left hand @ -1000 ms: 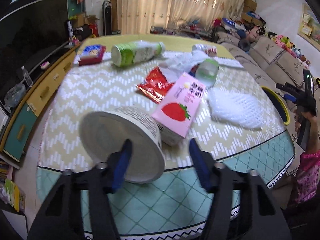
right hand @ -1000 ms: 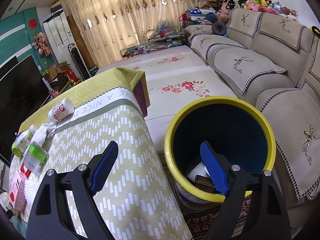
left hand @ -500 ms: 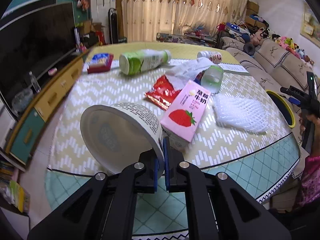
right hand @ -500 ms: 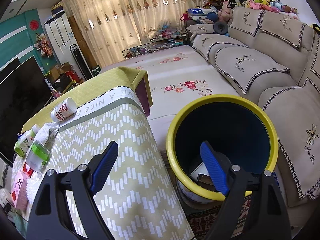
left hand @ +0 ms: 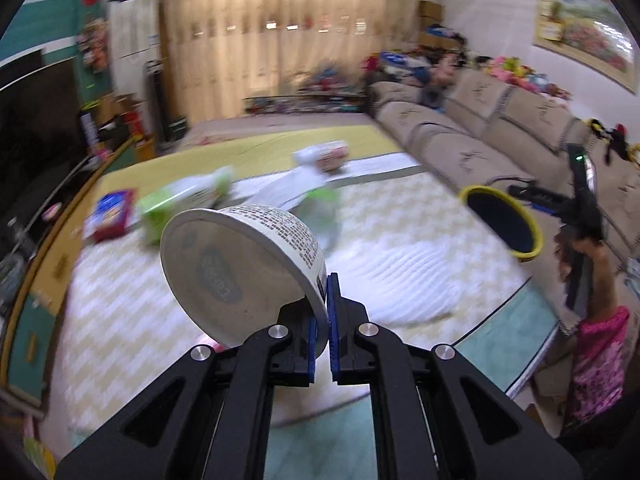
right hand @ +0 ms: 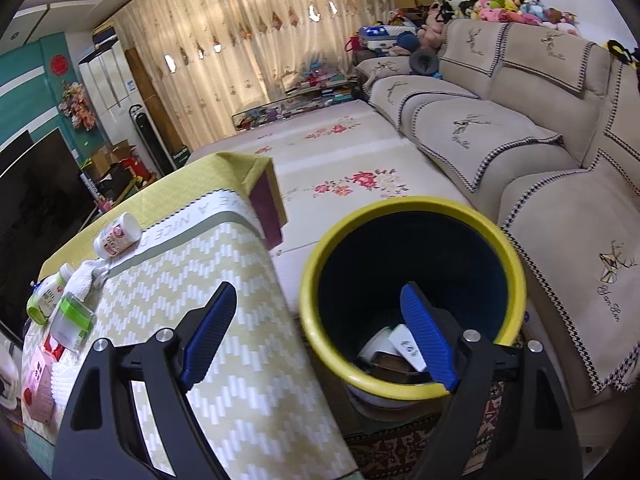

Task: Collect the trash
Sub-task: 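Carry the white bowl to the bin and release it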

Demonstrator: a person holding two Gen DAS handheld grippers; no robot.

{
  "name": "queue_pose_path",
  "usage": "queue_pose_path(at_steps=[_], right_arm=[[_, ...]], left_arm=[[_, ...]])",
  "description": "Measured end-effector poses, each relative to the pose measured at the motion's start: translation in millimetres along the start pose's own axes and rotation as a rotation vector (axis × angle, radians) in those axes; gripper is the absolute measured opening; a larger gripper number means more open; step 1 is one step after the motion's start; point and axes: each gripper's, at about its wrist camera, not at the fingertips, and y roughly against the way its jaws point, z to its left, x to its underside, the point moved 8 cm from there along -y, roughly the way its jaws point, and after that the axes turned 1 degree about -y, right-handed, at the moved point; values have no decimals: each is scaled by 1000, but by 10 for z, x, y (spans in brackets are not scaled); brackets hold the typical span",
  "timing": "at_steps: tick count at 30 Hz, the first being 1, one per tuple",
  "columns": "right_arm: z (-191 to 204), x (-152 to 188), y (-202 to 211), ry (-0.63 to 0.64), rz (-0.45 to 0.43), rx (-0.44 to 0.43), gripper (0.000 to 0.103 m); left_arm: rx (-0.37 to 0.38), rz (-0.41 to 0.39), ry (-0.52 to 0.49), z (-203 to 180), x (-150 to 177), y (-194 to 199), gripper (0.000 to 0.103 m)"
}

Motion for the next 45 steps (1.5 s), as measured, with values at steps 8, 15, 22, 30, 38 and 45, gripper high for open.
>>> queue_pose_path(at_steps=[8,15,22,30,38,45], right_arm=[[-515,-29,206,-61,-43,61,80],[-985,-43,368,-122,-80,121,80],[-1422,24,432,-184,-78,170,80],[-1758,103,443,-228,-60,206,81],[-1690,96,409,-217,-54,190,81],[-1427,120,380,-179,-40,167,81]], left_arm=[[227,8,-160,-1141,-599,-624,6],[370,114,-314,-2190,-910,-1233,6],[450,214,-387,-3115,-1036,-1934,6],[463,291,-403,-3884,-1161,-2703,10],[410,217,-342,-3642,-1315,-2532,53],[418,85,-183,-2799,-1360,-1659,85]])
